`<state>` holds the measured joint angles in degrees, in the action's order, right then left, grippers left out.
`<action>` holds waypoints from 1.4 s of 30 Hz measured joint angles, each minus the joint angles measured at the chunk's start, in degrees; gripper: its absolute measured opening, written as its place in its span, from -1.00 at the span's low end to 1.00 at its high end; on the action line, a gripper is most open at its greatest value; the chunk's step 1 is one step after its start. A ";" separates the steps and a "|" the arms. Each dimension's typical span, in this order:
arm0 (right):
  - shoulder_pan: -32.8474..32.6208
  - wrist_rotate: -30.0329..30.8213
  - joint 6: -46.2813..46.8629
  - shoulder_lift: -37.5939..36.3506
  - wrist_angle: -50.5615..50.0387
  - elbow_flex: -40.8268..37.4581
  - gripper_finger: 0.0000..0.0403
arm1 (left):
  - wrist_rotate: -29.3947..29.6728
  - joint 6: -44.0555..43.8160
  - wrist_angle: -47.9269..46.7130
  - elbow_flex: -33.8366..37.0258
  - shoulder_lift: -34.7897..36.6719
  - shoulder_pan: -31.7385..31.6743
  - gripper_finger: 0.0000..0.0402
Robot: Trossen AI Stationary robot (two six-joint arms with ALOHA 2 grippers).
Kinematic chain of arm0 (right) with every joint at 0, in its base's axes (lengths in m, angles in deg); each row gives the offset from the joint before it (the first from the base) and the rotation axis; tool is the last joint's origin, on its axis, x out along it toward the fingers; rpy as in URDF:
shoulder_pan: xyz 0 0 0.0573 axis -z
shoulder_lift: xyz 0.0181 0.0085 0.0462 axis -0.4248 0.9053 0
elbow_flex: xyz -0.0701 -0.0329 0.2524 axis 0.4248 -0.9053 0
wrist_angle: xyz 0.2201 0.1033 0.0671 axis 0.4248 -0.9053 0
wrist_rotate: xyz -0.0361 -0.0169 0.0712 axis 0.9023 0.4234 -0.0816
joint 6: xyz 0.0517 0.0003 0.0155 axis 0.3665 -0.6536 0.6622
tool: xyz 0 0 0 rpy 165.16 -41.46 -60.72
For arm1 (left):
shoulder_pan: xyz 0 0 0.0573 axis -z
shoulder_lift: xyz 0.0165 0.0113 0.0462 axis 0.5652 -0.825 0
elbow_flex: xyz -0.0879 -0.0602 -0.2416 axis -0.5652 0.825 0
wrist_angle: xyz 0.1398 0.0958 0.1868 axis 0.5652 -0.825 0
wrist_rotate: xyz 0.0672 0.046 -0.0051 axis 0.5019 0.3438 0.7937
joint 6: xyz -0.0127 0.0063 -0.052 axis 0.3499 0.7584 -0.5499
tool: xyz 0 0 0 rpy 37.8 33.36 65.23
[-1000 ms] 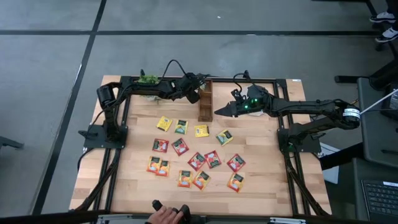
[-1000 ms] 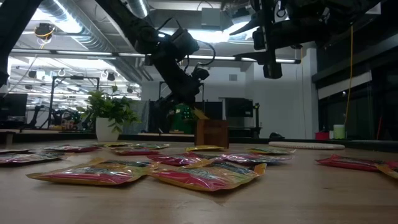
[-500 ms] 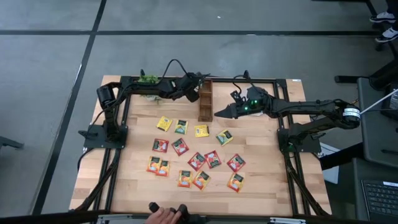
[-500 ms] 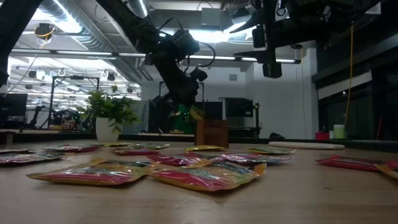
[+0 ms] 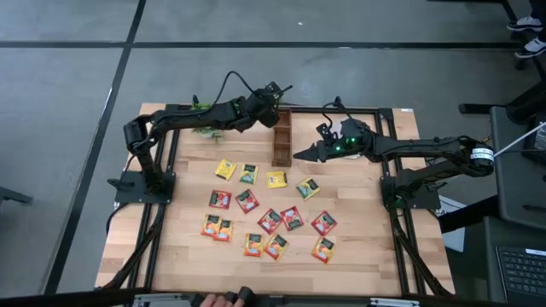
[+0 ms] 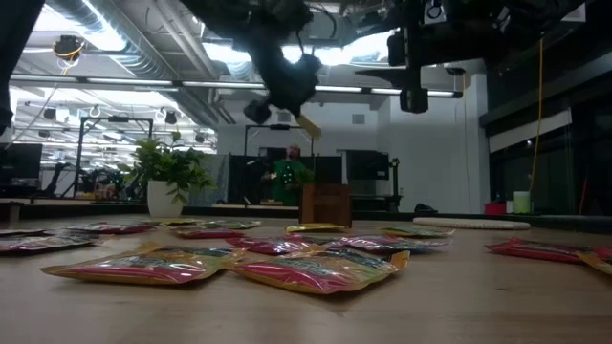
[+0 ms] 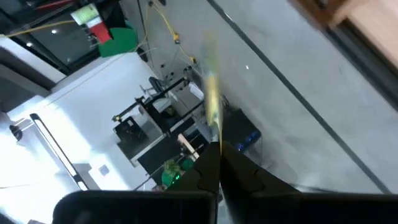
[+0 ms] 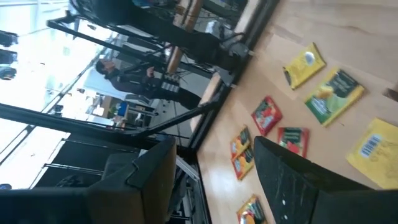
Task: Pick & Place Tea
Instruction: Put the yellow tea bag into the left section of the wooden organizer
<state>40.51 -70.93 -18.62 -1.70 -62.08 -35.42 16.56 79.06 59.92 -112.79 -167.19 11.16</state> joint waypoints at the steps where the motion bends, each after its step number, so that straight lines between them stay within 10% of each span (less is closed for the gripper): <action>1: -0.07 0.00 0.02 -0.04 0.51 0.00 0.07 | 0.26 -0.05 -1.53 -0.70 0.55 -0.02 -0.99; 22: -0.33 0.46 -0.31 -1.14 1.98 0.00 0.07 | -0.76 -1.33 -7.96 -14.18 -8.99 -9.64 -0.99; 42: -0.35 -1.76 0.56 -1.14 1.80 0.00 0.07 | 3.56 -3.63 -9.84 -14.37 -17.35 -4.06 -0.99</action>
<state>40.16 -72.69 -18.06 -2.84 -60.27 -35.42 20.12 75.42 50.08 -127.16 -184.54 7.11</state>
